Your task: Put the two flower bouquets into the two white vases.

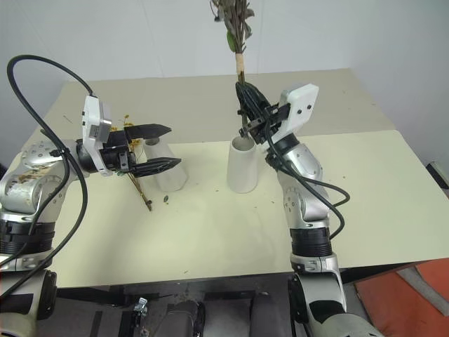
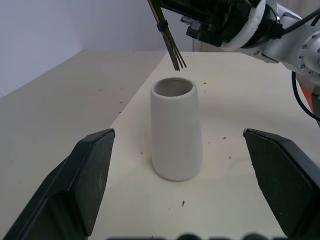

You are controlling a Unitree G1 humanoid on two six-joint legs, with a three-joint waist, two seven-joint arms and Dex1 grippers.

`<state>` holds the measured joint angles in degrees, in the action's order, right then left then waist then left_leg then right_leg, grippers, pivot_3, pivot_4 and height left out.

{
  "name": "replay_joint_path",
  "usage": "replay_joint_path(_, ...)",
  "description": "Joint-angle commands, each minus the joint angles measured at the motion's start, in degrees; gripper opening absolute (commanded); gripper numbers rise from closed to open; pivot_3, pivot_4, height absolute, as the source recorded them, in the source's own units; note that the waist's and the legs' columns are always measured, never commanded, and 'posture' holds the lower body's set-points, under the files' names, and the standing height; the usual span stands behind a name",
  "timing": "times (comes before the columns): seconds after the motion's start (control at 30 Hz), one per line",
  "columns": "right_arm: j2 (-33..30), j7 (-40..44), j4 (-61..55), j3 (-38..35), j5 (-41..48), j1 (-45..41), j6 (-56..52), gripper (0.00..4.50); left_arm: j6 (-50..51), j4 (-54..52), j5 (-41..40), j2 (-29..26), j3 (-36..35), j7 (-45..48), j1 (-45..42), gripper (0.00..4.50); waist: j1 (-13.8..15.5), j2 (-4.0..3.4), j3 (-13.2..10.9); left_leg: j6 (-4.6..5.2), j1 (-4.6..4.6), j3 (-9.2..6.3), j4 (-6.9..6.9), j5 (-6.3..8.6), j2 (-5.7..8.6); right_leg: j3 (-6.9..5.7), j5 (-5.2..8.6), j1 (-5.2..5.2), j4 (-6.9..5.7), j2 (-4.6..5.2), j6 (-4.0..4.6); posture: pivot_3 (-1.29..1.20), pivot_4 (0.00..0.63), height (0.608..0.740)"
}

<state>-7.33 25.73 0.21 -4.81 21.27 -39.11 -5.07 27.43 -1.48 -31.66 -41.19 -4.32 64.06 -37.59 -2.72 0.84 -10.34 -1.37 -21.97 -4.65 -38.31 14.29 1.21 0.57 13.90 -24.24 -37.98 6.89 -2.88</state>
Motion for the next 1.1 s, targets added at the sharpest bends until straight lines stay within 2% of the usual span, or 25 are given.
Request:
replay_joint_path(0.03,0.8,-0.3,-0.5,0.3,-1.0,-0.2,3.8,0.13,-0.4,-0.9,-0.6,-0.5,-1.3,0.2,-1.4,4.50,-0.1,0.00,0.0,0.00,0.02,0.02,0.00,0.00,-0.02,0.03,-0.01,0.00,0.00,-0.02,0.02,0.00,0.150,0.740)
replay_joint_path(0.57,5.0,-1.7,7.8,1.8,-5.3,0.5,12.9,0.13,0.0,-1.5,-0.7,-0.7,-1.4,0.2,-1.2,4.50,-0.2,0.00,0.0,-0.01,0.11,0.06,0.00,-0.01,-0.28,0.15,-0.12,-0.02,0.01,-0.36,0.19,0.00,0.150,0.740)
replay_joint_path(1.1,4.6,-2.3,8.9,2.3,-7.5,3.4,16.6,0.13,-0.5,-0.4,-0.2,-0.7,-1.2,0.6,-1.8,4.50,-0.3,0.00,0.0,-0.01,0.13,0.07,0.00,-0.01,-0.29,0.17,-0.13,-0.02,0.00,-0.38,0.20,0.00,0.150,0.740)
